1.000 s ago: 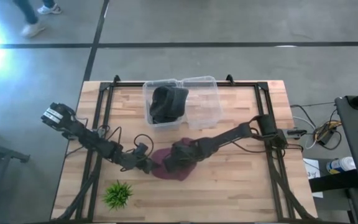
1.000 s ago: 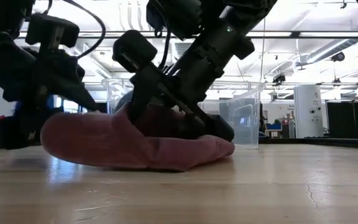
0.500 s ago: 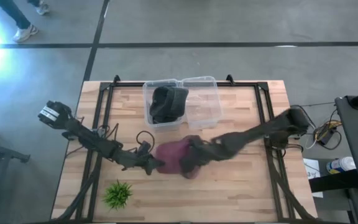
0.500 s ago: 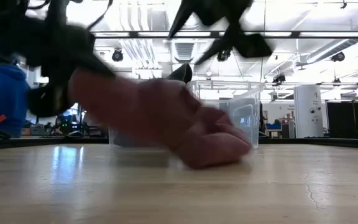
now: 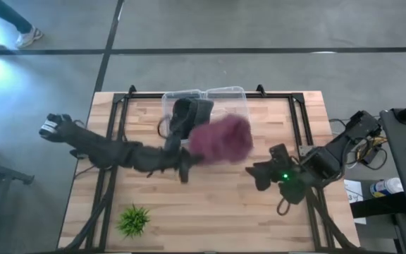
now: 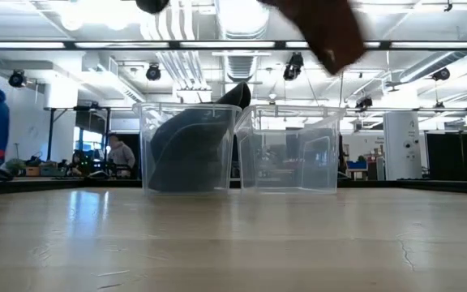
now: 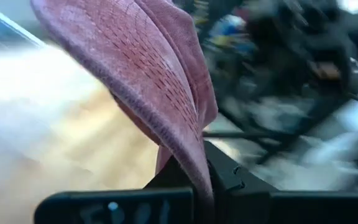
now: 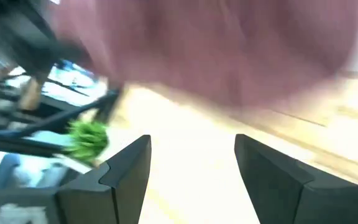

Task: Pick & Place hat
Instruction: Put the red cap into the right transparent bin

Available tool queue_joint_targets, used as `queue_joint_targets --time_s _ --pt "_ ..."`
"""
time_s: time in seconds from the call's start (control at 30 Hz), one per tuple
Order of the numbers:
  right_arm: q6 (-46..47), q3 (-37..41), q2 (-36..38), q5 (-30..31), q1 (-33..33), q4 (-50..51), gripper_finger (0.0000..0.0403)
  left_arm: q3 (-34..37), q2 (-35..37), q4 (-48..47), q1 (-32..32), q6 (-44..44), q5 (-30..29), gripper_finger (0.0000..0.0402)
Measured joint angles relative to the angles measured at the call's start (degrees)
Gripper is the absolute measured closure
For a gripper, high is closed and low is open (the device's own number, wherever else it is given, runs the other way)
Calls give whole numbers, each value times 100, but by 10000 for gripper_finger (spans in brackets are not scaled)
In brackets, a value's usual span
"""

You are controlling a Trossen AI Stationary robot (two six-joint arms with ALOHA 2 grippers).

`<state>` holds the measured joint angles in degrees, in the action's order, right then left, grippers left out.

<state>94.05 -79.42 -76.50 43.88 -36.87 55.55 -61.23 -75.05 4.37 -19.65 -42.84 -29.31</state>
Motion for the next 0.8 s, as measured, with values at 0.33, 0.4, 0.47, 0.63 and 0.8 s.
queue_joint_targets --time_s 0.33,0.4,0.47,0.63,0.8 --pt "795 65 142 -351 -113 1866 175 -1893 -614 -2184 2507 -372 1129 396" --pt "788 86 318 -464 -113 2079 175 -2178 -970 -2324 2985 -602 1677 396" --pt "706 156 532 -560 -113 2284 175 -2530 -1371 -2526 3353 -784 2133 396" --pt "575 580 1320 -652 -86 2342 175 -3625 -2476 -3983 3657 -979 3079 396" --pt "447 1181 2069 -616 -87 2344 175 -4678 -3321 -4650 3721 -1207 3249 394"
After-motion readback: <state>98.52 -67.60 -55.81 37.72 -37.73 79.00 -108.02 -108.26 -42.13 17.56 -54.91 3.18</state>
